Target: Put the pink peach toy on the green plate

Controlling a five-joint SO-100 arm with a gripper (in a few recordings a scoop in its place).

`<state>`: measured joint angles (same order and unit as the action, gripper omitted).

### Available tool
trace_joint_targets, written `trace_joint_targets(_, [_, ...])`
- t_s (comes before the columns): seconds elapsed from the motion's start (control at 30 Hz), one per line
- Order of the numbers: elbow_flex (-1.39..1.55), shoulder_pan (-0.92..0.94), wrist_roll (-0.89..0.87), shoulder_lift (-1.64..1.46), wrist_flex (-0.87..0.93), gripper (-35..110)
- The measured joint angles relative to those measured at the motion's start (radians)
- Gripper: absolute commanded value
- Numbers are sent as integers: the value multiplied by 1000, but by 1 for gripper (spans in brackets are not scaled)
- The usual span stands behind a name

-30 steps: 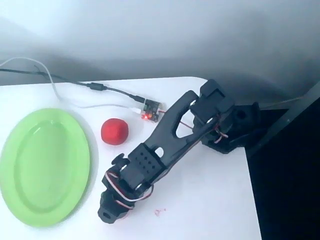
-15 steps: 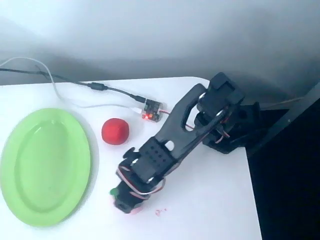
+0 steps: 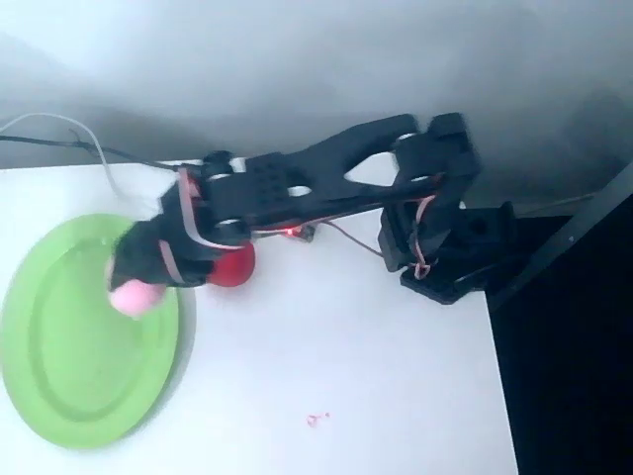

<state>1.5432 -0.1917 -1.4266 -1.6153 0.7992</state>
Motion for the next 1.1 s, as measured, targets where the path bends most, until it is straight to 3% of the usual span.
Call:
trace_joint_targets(0.23, [-426,3,0,511,0,0])
trace_joint_targets(0.4, [-565,-9,0,664,0,1])
trace_joint_targets(0.5, [-588,-9,0,675,0,40])
trace_joint_targets(0.63, [-635,-9,6,678,-6,60])
trace_joint_targets(0.83, [-653,-11,2,678,-8,72])
trace_joint_targets(1.1, [-647,-11,6,603,17,68])
